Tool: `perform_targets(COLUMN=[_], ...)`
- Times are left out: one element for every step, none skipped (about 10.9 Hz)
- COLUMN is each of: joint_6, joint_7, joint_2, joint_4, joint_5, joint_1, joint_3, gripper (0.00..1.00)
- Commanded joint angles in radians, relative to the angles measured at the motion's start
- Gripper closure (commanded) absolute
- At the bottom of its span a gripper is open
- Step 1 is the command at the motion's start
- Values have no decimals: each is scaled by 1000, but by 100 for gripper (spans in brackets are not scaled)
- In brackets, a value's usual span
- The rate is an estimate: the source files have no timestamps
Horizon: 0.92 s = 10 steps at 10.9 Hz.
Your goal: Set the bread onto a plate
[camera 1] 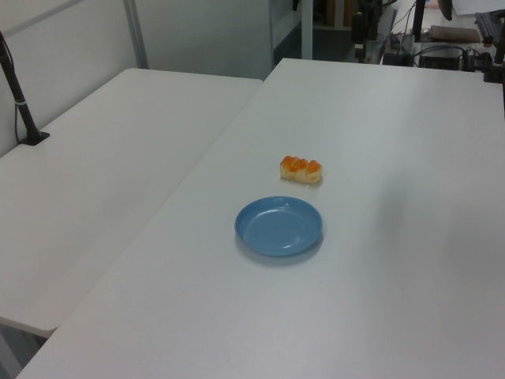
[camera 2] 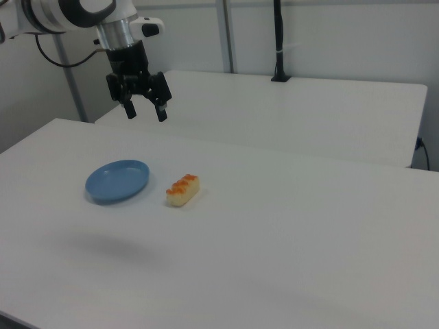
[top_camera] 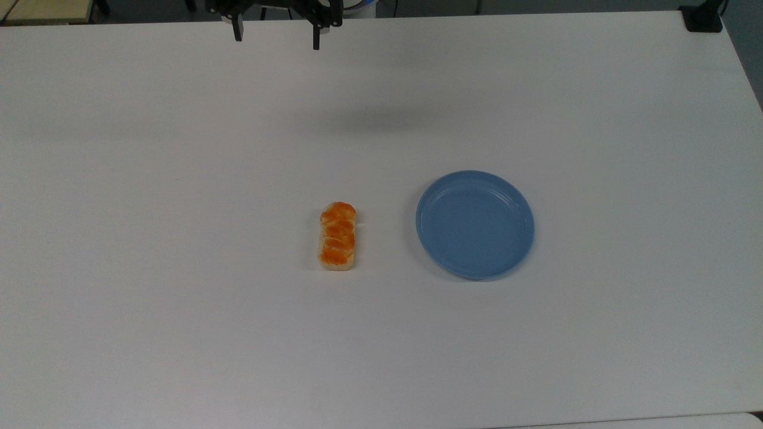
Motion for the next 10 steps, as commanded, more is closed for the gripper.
perform_targets(joint_6=[-14,-14,-17,-17,-17,-17,-14,-5,3,62], joint_7=[-14,-14,-14,-14,-14,-14,-14,-15,-26,-26], joint_2=[-23,-23,-23,-23,-20,-20,-18,-14,-6,-2], joint_4=[-39,-38,-38,-38,-38,-38,-36,-34,-31,-31], joint_5=[23,23,23,23,24,24,24,33,46,62], joint_1=[-10,-11,-11,-11,-11,-11,-11,-12,-12,-12], joint_3=[-3,-2,-2,-2,-2,-2,-3,-3,-5,-7], gripper=[0,0,0,0,0,0,0,0,0,0])
